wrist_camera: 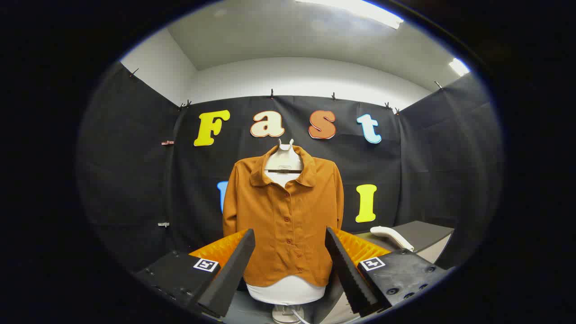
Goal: Iron the clothes twice with a garment steamer, once on the left side and once on the right side.
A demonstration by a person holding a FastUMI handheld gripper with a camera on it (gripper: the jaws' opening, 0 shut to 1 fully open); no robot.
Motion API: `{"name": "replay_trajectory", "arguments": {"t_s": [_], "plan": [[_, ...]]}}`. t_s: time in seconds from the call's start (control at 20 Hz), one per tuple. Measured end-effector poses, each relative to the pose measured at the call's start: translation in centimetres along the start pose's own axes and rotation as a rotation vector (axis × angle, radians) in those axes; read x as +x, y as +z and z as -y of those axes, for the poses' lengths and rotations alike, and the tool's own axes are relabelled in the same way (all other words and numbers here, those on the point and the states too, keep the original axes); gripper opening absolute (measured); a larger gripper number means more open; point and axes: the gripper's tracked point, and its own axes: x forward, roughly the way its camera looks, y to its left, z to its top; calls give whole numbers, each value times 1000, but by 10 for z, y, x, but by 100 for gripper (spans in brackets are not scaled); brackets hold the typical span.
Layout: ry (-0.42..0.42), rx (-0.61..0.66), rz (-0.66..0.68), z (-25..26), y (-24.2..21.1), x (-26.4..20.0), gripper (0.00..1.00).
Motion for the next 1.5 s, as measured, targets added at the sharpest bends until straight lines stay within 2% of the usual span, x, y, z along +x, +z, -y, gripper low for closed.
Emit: {"name": "replay_trajectory", "arguments": {"t_s": [1.05, 1.5], "plan": [[-5, -9, -14, -1, -2, 5, 98], [-66, -21, -22, -7, -7, 8, 98]]}}
